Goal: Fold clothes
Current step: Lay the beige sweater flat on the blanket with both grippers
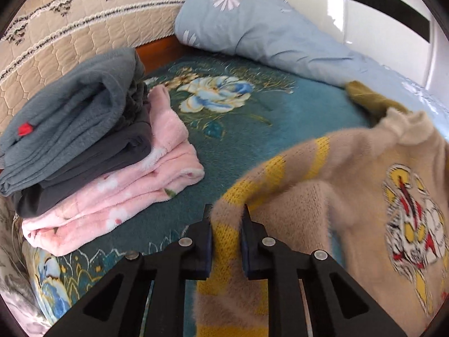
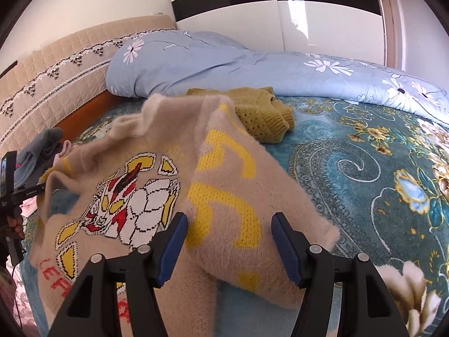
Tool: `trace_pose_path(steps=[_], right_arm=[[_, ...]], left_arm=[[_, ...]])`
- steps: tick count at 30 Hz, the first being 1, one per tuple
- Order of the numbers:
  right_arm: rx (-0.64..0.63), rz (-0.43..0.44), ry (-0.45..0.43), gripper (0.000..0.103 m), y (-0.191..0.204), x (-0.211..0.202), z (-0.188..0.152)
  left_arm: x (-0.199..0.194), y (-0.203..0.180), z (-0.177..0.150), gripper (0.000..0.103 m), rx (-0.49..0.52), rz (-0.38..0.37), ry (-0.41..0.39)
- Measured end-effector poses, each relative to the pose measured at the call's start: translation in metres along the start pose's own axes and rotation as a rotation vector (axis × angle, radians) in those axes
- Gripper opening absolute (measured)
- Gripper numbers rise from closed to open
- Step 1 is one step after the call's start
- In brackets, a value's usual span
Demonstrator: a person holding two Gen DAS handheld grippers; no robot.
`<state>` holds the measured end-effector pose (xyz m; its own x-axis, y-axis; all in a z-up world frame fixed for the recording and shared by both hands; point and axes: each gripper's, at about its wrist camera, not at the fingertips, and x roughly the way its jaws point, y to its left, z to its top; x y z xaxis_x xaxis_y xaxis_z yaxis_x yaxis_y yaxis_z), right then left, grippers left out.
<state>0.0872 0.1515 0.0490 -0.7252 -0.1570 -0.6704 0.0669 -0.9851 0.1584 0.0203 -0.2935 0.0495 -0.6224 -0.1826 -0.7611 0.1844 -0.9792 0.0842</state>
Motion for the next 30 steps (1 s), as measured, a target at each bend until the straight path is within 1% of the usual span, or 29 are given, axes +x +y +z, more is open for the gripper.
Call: trace_pose_path(steps=[2, 3, 4, 6, 7, 10, 11, 12, 13, 15, 16, 17, 18, 20, 22, 23, 25, 26, 28, 30], right_arm=[[-0.009, 0.001, -0.002, 0.066, 0.001, 0.0, -0.001], [-0.013, 0.001, -0.002, 0.066, 0.001, 0.0, -0.001], [-0.009, 0.009, -0.003, 0.066, 0.0, 0.0, -0.001], [0.009, 0.03, -0.004, 0.066, -0.003, -0.001, -0.001], [0.024, 0.042, -0.004, 0.066, -0.005, -0.002, -0.001], [0.065, 0.079, -0.006, 0.066, -0.01, -0.006, 0.0], [0.074, 0.088, -0.005, 0.066, -0.01, -0.007, 0.0], [0.083, 0.097, -0.003, 0.066, -0.01, -0.008, 0.001], [0.092, 0.106, -0.002, 0.066, -0.01, -0.01, 0.001], [0.128, 0.12, 0.018, 0.066, -0.01, -0.014, 0.0], [0.15, 0.131, 0.042, 0.066, -0.009, -0.015, -0.001], [0.172, 0.142, 0.065, 0.066, -0.009, -0.016, -0.002], [0.194, 0.154, 0.089, 0.066, -0.009, -0.017, -0.004], [0.23, 0.206, 0.134, 0.066, -0.011, -0.021, -0.011], [0.234, 0.252, 0.209, 0.066, -0.011, -0.022, -0.024], [0.24, 0.264, 0.27, 0.066, -0.011, -0.019, -0.032], [0.251, 0.306, 0.338, 0.066, -0.011, -0.017, -0.049], [0.253, 0.316, 0.352, 0.066, -0.011, -0.015, -0.054], [0.277, 0.308, 0.344, 0.066, -0.014, -0.008, -0.06], [0.322, 0.34, 0.34, 0.066, -0.019, -0.001, -0.061]], left_arm=[[0.006, -0.001, 0.005, 0.02, -0.025, 0.007, 0.024], [0.005, 0.0, 0.005, 0.02, -0.046, -0.003, 0.026], [0.0, 0.002, 0.004, 0.022, -0.074, -0.023, 0.021], [-0.015, 0.008, -0.001, 0.035, -0.135, -0.052, 0.017], [-0.026, 0.011, -0.004, 0.044, -0.166, -0.06, 0.004], [-0.071, 0.015, -0.017, 0.047, -0.236, -0.042, -0.086], [-0.088, 0.013, -0.023, 0.05, -0.247, -0.056, -0.125], [-0.103, 0.011, -0.029, 0.052, -0.257, -0.088, -0.153], [-0.114, 0.008, -0.036, 0.055, -0.268, -0.137, -0.158], [-0.126, -0.001, -0.051, 0.056, -0.284, -0.259, -0.14], [-0.127, -0.007, -0.06, 0.056, -0.293, -0.302, -0.114], [-0.125, -0.013, -0.067, 0.056, -0.293, -0.322, -0.089], [-0.124, -0.019, -0.076, 0.056, -0.291, -0.327, -0.066], [-0.122, -0.026, -0.094, 0.056, -0.297, -0.341, -0.022], [-0.122, -0.033, -0.108, 0.056, -0.32, -0.387, 0.015], [-0.123, -0.034, -0.115, 0.056, -0.336, -0.406, 0.028], [-0.124, -0.035, -0.125, 0.056, -0.361, -0.433, 0.044], [-0.123, -0.038, -0.129, 0.056, -0.369, -0.44, 0.047], [-0.123, -0.041, -0.134, 0.056, -0.388, -0.451, 0.059], [-0.123, -0.043, -0.137, 0.056, -0.404, -0.469, 0.065]])
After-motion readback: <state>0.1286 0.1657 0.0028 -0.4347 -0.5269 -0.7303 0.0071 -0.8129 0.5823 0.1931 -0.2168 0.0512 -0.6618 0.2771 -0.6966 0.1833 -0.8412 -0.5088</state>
